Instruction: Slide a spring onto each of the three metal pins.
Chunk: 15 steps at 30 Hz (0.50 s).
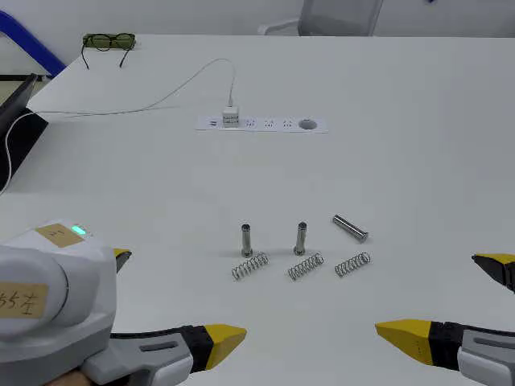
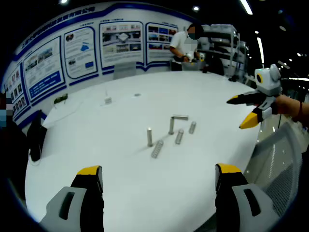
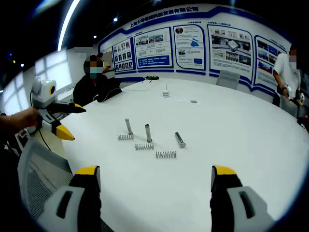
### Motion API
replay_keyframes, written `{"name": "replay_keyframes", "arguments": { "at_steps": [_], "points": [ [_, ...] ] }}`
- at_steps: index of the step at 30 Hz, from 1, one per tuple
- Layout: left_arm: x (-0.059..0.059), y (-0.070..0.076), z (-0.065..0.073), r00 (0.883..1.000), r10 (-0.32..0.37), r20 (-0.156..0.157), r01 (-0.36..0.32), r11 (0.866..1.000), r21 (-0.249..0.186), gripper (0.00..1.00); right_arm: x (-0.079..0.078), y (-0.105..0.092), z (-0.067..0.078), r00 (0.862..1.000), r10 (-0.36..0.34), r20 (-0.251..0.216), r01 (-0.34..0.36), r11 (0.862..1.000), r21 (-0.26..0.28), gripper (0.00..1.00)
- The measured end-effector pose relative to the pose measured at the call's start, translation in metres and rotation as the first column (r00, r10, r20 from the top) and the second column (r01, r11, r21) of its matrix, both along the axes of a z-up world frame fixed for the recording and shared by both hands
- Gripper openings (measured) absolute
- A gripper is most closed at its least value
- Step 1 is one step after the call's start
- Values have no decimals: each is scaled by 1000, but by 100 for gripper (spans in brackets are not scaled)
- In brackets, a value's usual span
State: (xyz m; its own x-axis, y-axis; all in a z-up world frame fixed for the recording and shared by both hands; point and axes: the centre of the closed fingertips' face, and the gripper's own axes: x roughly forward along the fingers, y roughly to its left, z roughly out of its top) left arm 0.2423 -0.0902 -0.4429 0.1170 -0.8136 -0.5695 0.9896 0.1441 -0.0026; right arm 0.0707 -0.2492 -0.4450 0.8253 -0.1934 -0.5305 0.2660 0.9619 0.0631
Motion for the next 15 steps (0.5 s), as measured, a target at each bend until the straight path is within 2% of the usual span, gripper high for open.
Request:
{"name": "replay_keyframes", "arguments": {
  "at_steps": [4,15],
  "points": [
    [0,0,-2,1000,-9,9,9,1000,11,98,-3,1,-2,1000,-6,-9,6,1000,5,96],
    [-3,1,0,1000,-16,22,16,1000,0,98,-8,5,-5,1000,-18,-14,18,1000,15,95]
  ]
}}
